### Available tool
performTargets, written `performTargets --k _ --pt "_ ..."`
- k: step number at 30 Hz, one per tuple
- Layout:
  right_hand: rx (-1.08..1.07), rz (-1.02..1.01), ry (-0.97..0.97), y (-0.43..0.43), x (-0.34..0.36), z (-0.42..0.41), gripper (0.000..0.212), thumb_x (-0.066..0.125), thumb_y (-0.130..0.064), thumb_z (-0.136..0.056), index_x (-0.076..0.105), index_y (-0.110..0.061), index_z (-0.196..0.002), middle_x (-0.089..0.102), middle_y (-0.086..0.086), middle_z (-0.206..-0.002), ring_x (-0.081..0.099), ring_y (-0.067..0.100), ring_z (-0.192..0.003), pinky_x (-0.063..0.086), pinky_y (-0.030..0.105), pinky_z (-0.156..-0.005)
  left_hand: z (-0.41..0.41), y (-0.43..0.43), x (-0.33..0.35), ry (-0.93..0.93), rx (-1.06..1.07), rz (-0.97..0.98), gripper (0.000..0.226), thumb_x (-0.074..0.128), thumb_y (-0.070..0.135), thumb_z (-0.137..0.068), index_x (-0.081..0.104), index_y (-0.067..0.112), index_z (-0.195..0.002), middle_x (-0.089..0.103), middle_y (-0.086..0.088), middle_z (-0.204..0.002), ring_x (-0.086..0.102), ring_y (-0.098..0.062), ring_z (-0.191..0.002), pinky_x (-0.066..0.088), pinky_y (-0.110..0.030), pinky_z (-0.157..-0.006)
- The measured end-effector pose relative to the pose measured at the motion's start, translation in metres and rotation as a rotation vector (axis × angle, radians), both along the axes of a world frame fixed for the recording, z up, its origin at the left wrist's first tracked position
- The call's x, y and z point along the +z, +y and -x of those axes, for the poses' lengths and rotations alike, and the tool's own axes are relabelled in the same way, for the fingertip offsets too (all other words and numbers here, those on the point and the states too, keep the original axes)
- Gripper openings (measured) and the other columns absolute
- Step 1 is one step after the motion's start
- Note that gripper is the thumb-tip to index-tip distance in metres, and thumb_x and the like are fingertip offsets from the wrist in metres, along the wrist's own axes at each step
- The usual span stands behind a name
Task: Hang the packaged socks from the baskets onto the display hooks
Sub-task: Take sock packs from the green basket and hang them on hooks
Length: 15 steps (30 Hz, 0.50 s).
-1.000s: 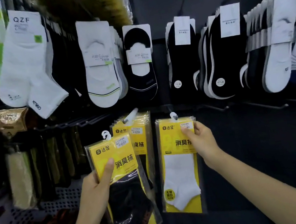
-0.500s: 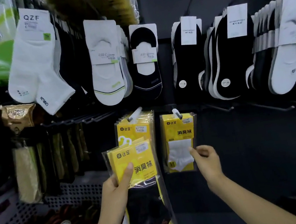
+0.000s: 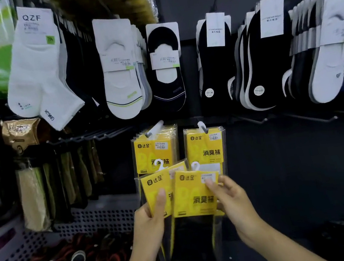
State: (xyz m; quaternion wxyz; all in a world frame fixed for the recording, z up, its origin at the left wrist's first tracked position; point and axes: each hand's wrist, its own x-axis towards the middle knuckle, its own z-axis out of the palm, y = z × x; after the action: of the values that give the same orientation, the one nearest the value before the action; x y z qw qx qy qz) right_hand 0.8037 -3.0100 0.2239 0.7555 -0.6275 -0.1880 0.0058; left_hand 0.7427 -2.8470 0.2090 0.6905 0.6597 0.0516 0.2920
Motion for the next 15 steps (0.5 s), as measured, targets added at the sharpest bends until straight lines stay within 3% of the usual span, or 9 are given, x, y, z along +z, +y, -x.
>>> performTargets --k 1,3,5,9,15 --pt "-0.036 -0.037 0.015 -0.005 0.002 -0.002 0.019 0.060 -0.029 -0.089 0.067 -0.017 -0.103 0.075 -0.001 -0.097 0.071 0.012 -0.088 0.056 0.021 -0.069 0.000 0.003 0.000 0.001 0.015 -0.008 0.034 0.055 0.058 -0.073 0.067 0.031 -0.056 0.058 0.014 -0.048 0.055 -0.006 -0.048 0.039 -0.010 -0.049" --pt "-0.120 -0.106 0.011 -0.016 0.010 -0.009 0.017 0.058 -0.025 -0.090 0.066 -0.016 -0.103 0.075 -0.001 -0.095 0.072 0.011 -0.086 0.055 0.018 -0.063 -0.002 0.012 -0.001 0.012 0.037 -0.013 0.037 0.050 0.058 -0.077 0.074 0.030 -0.074 0.073 0.010 -0.071 0.068 -0.014 -0.068 0.052 -0.026 -0.067" --pt "-0.192 -0.136 -0.022 -0.025 0.022 -0.017 0.014 0.057 -0.023 -0.092 0.065 -0.017 -0.101 0.075 -0.003 -0.092 0.072 0.009 -0.082 0.054 0.015 -0.059 -0.002 0.020 0.000 -0.001 0.055 0.005 0.042 0.050 0.057 -0.078 0.075 0.024 -0.085 0.076 0.005 -0.084 0.072 -0.016 -0.080 0.055 -0.034 -0.074" --pt "-0.251 -0.120 -0.111 -0.030 0.050 -0.034 0.008 0.056 -0.023 -0.094 0.064 -0.022 -0.096 0.074 -0.012 -0.083 0.070 0.001 -0.075 0.051 0.011 -0.056 0.000 0.027 0.004 -0.020 0.094 0.043 0.042 0.051 0.055 -0.078 0.075 0.021 -0.083 0.076 0.004 -0.084 0.072 -0.010 -0.078 0.052 -0.028 -0.070" --pt "-0.203 0.021 -0.149 -0.011 0.063 -0.056 0.008 0.055 -0.020 -0.095 0.063 -0.016 -0.096 0.074 -0.004 -0.082 0.071 0.006 -0.072 0.053 0.016 -0.055 0.001 0.030 0.008 -0.038 0.121 0.067 0.041 0.051 0.053 -0.077 0.073 0.019 -0.085 0.076 0.006 -0.081 0.072 -0.007 -0.077 0.051 -0.022 -0.065"
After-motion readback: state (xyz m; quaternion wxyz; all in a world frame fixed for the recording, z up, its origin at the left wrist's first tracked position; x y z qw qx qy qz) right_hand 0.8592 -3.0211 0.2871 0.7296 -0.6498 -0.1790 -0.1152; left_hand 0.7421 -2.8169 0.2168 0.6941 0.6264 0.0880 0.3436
